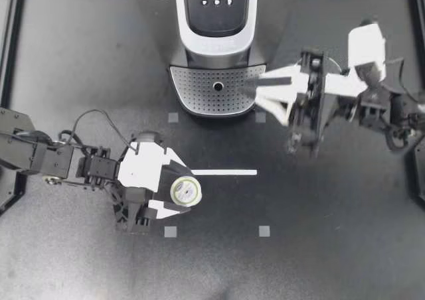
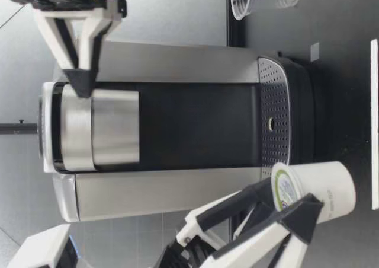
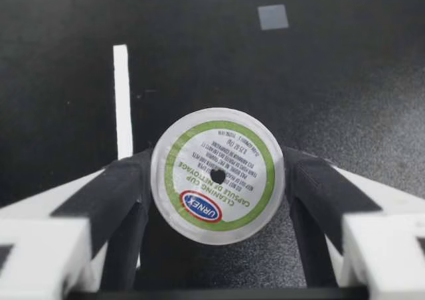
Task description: Place the coffee capsule inside the capsule container, then place the cup onto the center of the cup tray, then push the 'Hot Water' and 'Travel Mug' buttons.
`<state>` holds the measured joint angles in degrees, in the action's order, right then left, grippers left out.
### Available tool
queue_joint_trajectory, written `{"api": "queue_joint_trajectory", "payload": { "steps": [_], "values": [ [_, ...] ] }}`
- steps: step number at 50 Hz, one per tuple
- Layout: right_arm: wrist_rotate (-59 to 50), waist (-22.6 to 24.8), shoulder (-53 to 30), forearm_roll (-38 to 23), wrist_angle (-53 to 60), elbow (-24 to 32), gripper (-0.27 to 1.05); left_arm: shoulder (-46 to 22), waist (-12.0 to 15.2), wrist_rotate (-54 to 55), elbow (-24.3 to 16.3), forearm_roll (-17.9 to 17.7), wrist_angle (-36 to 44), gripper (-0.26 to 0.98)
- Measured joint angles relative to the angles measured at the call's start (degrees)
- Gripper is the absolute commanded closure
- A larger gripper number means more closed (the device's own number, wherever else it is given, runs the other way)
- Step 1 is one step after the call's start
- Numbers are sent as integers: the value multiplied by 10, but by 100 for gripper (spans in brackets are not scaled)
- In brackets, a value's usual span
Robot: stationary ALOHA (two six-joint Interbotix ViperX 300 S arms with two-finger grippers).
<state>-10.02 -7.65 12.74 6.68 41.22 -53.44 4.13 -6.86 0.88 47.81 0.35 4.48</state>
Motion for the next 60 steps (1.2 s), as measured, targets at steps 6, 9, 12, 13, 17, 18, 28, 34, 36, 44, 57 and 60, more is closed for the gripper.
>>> {"api": "queue_joint_trajectory", "payload": {
  "steps": [6,9,12,13,17,18,28,34,36,44,57,60],
  "values": [
    [0,-9,0,0,9,5,70,0,-1,0,0,-1,1,33],
    [0,-12,-1,1,11,11,70,0,-1,0,-1,-1,1,33],
    [0,-17,-4,0,11,16,70,0,-1,0,0,-1,1,33],
    [0,-18,-5,1,11,18,70,0,0,0,-1,-1,1,33],
    [-1,-24,-11,1,11,25,70,0,-1,0,0,-1,1,33],
    [-1,-25,-12,1,11,26,70,0,0,0,-1,-1,1,33],
    [-2,-33,-20,0,11,39,70,0,-1,0,-1,-1,1,33],
    [1,-34,-20,1,11,46,70,0,-1,0,-1,-2,1,33],
    [1,-34,-20,1,12,46,70,-1,0,0,-1,-2,1,33],
    [3,-36,-19,1,26,47,70,0,-1,0,0,-2,1,33],
    [3,-53,2,0,75,48,70,0,0,0,-1,-1,1,33],
    [3,-65,11,1,82,54,70,0,-1,0,0,-2,1,33]
  ]
}}
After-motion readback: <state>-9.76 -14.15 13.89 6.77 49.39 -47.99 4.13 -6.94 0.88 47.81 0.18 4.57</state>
